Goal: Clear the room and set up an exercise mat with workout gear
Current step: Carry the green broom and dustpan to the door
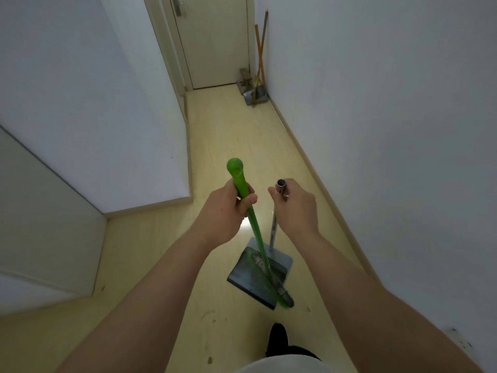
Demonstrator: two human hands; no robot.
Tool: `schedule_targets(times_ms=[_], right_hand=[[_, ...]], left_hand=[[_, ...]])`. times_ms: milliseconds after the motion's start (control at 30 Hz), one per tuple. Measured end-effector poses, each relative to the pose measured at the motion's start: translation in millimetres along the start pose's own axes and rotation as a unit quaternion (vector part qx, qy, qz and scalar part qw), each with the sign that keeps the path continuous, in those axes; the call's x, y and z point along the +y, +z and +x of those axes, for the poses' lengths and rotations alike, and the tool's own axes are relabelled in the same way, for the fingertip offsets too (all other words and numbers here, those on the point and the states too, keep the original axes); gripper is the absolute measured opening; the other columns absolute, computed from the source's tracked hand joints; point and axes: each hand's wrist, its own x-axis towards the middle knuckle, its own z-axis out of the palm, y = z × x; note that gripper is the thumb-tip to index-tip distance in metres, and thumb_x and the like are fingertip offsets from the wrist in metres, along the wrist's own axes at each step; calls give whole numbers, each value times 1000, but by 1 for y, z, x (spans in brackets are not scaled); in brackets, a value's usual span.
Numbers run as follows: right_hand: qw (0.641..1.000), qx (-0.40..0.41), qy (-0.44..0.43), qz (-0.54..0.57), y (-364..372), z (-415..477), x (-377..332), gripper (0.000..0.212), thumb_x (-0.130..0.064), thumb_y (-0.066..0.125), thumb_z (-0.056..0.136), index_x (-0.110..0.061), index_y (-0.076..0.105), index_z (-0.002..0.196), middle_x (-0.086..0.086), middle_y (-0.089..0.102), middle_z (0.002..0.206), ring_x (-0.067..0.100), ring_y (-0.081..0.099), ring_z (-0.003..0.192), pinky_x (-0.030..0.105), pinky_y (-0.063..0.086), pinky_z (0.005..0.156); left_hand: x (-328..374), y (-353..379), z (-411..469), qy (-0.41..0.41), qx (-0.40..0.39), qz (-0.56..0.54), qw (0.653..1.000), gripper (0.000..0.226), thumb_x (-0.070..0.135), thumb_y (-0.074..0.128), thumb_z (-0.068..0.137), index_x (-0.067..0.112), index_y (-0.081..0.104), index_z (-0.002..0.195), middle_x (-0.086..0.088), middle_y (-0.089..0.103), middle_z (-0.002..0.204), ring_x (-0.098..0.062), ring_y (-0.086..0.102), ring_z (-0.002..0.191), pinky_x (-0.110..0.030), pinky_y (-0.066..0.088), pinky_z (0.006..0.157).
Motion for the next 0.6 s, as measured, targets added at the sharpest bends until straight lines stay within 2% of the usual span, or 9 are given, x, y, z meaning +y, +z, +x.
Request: schedule_targets(times_ms=[167,433,600], right_hand=[[1000,-11,-19,11,26,85,-21,17,-36,63,98,-19,63,96,-10,61,75,1,56,64,14,38,54],[1000,-1,-23,4,97,188,-53,19,-36,63,98,-17,64,99,-12,62,77,0,57,69,13,40,58],[999,30,-38,-10,147,261,-83,18,-34,65,97,-16,64,94,-5,67,79,13,65,75,20,47,62]], left_hand=[[-25,-22,78,-29,29,-2,999,12,34,55,101,22,58,103,3,67,82,-14,66,74,-43,58,76],[-82,-75,193,-30,40,-30,998,10,33,55,100,22,55,101,1,69,89,-13,68,74,-37,60,75],[-121,-115,275,-1,24,-45,999,13,33,55,100,21,57,101,3,69,89,-11,67,74,-33,60,74]])
